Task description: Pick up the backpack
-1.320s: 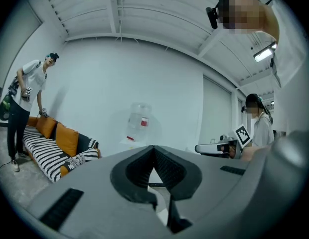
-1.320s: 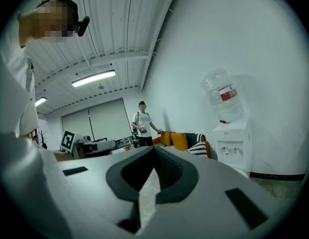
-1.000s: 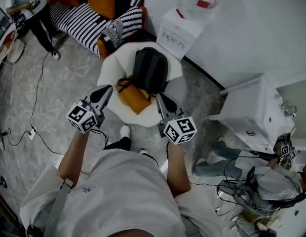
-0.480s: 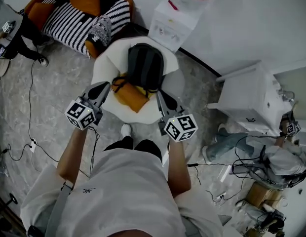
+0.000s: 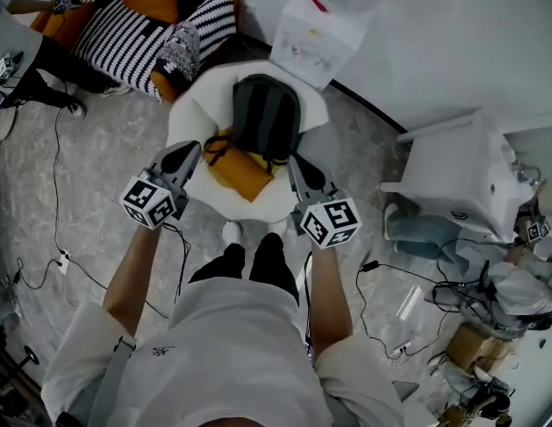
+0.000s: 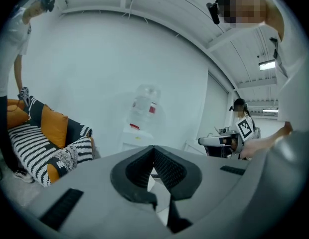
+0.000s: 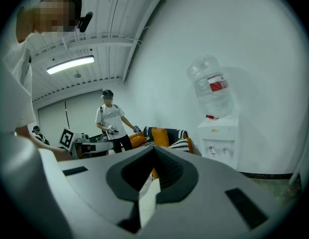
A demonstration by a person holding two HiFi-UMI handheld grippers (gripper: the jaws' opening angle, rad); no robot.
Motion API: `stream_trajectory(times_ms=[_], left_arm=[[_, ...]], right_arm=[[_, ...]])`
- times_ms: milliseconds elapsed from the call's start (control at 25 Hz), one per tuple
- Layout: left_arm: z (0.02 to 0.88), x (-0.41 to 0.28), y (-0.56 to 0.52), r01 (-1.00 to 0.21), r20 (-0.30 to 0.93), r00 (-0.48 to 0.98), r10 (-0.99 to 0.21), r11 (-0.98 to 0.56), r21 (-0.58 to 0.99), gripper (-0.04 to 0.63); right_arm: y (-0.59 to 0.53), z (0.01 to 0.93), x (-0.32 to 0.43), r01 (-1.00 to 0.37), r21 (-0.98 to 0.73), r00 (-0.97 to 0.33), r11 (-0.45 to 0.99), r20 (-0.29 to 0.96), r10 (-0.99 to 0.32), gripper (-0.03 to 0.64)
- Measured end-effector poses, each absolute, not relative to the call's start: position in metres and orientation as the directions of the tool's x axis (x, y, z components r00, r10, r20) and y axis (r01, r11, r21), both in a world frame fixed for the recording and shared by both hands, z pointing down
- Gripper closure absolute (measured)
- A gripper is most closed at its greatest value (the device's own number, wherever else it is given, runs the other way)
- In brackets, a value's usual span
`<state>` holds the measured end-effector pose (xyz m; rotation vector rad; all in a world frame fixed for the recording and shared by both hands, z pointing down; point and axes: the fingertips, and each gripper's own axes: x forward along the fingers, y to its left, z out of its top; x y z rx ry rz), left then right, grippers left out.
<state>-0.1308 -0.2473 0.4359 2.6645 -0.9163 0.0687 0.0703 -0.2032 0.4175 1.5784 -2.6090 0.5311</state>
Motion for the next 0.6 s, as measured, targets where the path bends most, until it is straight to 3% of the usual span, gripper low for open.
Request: stream_trajectory(times_ms=[600], left_arm=[[0.479, -0.093, -0.273, -0.676, 0.184, 0.735, -0.653, -0.689, 0.261, 0.592]], right_arm=[[-0.244, 0.476, 0.094, -0.835, -0.248, -0.545, 0.492, 0.243, -0.802, 0.611]])
